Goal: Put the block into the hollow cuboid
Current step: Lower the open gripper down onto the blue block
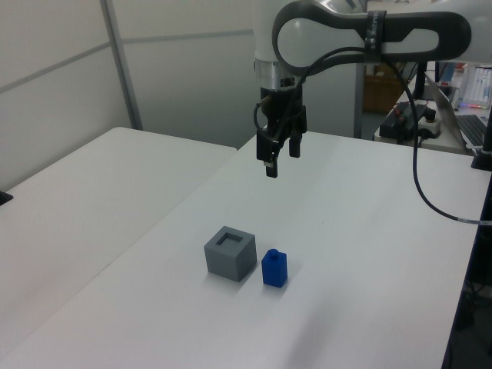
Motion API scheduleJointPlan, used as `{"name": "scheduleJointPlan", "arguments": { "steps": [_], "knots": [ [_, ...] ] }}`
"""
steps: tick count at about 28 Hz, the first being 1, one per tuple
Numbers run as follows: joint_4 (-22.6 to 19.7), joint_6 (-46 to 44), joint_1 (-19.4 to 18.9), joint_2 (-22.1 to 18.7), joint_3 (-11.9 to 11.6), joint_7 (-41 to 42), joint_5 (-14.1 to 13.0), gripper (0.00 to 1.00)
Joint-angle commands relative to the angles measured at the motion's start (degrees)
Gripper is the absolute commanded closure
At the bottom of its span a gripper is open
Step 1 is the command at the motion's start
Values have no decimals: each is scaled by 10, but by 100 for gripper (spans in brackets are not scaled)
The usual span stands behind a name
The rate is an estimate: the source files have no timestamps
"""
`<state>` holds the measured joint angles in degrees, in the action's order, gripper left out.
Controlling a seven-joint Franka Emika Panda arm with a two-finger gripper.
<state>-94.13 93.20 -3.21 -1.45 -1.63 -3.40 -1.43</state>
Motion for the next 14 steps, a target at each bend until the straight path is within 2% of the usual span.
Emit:
{"name": "scheduleJointPlan", "arguments": {
  "steps": [1,6,14],
  "knots": [
    [-53,52,-3,27,0,20,-16,0],
    [-105,108,-3,24,0,31,-17,0],
    [-199,245,-2,56,0,40,-9,0]
  ]
}}
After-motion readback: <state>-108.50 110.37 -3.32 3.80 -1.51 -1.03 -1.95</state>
